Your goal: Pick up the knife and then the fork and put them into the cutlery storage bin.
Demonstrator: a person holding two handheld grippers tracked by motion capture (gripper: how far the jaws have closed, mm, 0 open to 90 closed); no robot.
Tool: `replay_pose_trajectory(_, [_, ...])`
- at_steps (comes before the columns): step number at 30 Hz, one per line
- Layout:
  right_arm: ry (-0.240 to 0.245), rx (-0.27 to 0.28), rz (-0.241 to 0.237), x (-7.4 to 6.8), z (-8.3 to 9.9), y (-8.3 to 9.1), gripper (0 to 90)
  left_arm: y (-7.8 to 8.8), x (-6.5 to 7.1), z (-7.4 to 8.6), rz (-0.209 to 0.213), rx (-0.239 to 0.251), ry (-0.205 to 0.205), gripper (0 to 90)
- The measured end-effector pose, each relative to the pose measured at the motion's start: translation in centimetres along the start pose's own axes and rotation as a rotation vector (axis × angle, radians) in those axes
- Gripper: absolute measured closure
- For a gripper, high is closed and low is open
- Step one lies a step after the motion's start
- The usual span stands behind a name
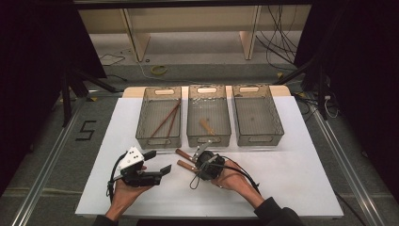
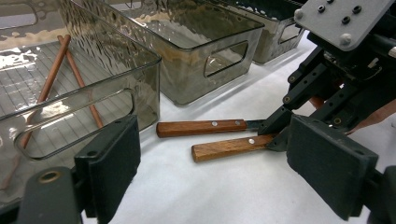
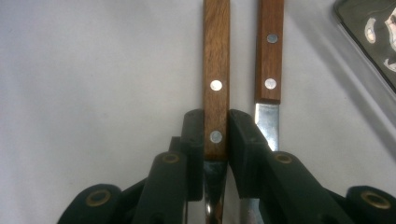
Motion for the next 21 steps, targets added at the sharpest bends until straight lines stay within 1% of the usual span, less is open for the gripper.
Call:
replay_pose_trajectory(5, [0.009, -0.002, -0.005, 0.0, 0.0, 0.1, 77.6, 0.1, -0.1, 0.0, -0.002, 0.003, -0.001, 17.0])
replay_pose_trajectory(8, [-0.007, -0.007, -0.008, 0.2, 0.0, 0.2, 77.7, 0.1, -0.2, -0.1, -0.001, 0.003, -0.005, 17.0])
replay_pose_trajectory(10, [-0.001, 0.0, -0.013, 0.3, 0.0, 0.3, 77.8, 0.1, -0.2, -0.1, -0.004, 0.007, 0.003, 17.0])
replay_pose_trajectory(12, [-0.018, 0.004, -0.015, 0.4, 0.0, 0.5, 77.8, 0.1, -0.2, -0.1, -0.006, 0.008, 0.003, 17.0])
replay_pose_trajectory(13, [-0.013, 0.012, -0.017, 0.5, 0.0, 0.6, 77.8, 0.1, -0.2, -0.1, -0.006, 0.008, 0.004, 17.0])
replay_pose_trajectory(16, [-0.019, 0.019, -0.011, 0.6, -0.1, 0.9, 77.8, 0.1, -0.3, -0.1, -0.007, 0.008, 0.004, 17.0])
replay_pose_trajectory(19, [-0.023, 0.026, -0.019, 0.7, -0.1, 1.1, 77.8, 0.1, -0.2, 0.0, -0.008, 0.009, 0.003, 17.0])
replay_pose_trajectory(20, [-0.039, 0.026, -0.019, 0.7, -0.2, 1.2, 77.8, 0.1, -0.3, -0.1, -0.008, 0.009, 0.003, 17.0])
replay_pose_trajectory(21, [-0.04, 0.029, -0.018, 0.7, -0.2, 1.3, 77.8, 0.2, -0.3, -0.1, -0.008, 0.01, 0.003, 17.0])
Point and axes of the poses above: each handheld gripper's, and its own axes: y roughly backward along the jaws, z roughly out of its underside, x roughly to its right, the point moved 2 cm from there along -y, roughly forward along the jaws, and after that the axes turned 15 degrees about x, right-handed, at the moved point
